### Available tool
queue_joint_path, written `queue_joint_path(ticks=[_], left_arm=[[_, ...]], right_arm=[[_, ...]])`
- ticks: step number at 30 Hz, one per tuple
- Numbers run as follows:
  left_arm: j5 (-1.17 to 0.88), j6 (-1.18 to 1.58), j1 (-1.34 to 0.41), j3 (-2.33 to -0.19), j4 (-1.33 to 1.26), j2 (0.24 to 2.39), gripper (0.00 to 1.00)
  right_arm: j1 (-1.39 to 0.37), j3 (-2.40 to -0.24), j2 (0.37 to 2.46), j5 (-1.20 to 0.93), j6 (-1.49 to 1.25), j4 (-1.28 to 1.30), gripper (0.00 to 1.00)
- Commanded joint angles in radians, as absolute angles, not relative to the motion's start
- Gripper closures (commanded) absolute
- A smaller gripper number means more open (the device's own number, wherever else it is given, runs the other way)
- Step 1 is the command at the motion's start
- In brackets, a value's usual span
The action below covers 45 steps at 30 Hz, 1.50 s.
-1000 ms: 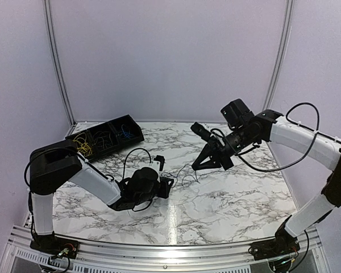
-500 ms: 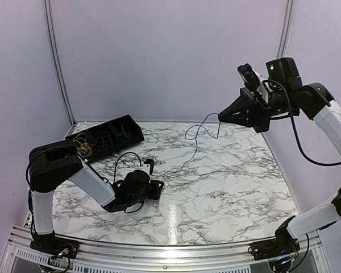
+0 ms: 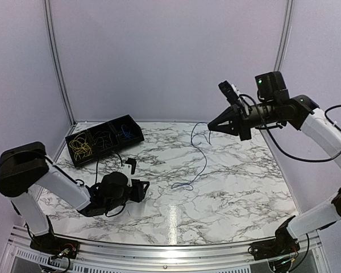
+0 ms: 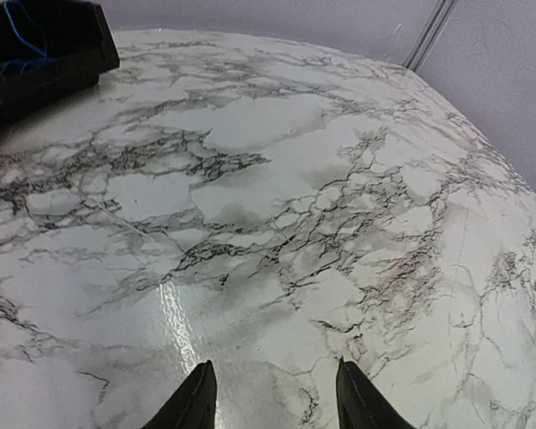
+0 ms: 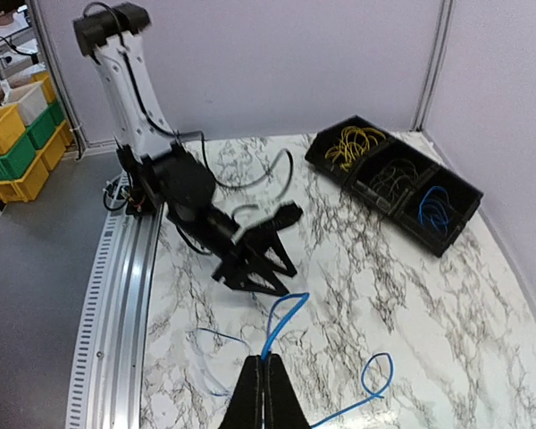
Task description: Untangle the cables
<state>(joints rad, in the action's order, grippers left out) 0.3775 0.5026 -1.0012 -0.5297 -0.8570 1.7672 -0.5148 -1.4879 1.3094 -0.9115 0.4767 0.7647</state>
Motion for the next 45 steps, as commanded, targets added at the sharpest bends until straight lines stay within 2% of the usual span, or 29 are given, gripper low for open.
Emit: queue_joint_path(ticks=[1,4,8,13,20,23,25,27,30,31,35,36,41,45], left_arm=[[0.374,0.37,-1.008,-0.462,-0.876,1.548,0.51],[0.292,0.275,-1.027,-0.456,-0.879,1.413,0.48],[0.141,0.185,-1.032,-0.528,-0.879,1.366,0.46],[-0.044,0.087,-1.031,-0.718,-0.78,1.47,0.44],[-0.144,0.019,-1.026,-0.904,-0.661,1.624,0.45],[-0.17,0.03,-1.021,-0.94,-0.654,1.656,0.57],[-0.175,0.032,-1.019,-0.951,-0.653,1.667,0.74],[-0.168,0.041,-1.014,-0.955,-0.653,1.672,0.86],[-0.173,0.048,-1.002,-0.956,-0.654,1.662,1.0],[-0.178,0.047,-0.995,-0.954,-0.654,1.657,1.0],[-0.134,0.105,-0.923,-1.017,-0.519,1.647,1.0],[-0.099,0.116,-0.899,-1.061,-0.447,1.652,1.0],[0.045,0.068,-0.81,-1.162,-0.308,1.65,1.0],[0.082,0.019,-0.698,-1.259,-0.234,1.707,1.0]], right_arm=[[-0.507,-1.401,1.341,-0.822,0.448,0.658,1.0],[-0.511,-1.353,1.371,-0.828,0.447,0.625,1.0],[-0.527,-1.342,1.421,-0.85,0.463,0.633,1.0],[-0.57,-1.365,1.458,-0.857,0.479,0.653,1.0],[-0.646,-1.384,1.473,-0.817,0.508,0.699,1.0],[-0.653,-1.381,1.47,-0.813,0.51,0.7,1.0],[-0.653,-1.379,1.468,-0.809,0.511,0.698,1.0],[-0.653,-1.374,1.467,-0.802,0.512,0.694,1.0],[-0.652,-1.361,1.466,-0.762,0.51,0.678,1.0],[-0.648,-1.353,1.467,-0.739,0.507,0.667,1.0],[-0.607,-1.31,1.466,-0.687,0.507,0.644,0.52],[-0.588,-1.293,1.457,-0.69,0.507,0.638,0.47],[-0.483,-1.156,1.354,-0.715,0.495,0.548,0.43],[-0.45,-1.024,1.264,-0.677,0.491,0.476,0.43]])
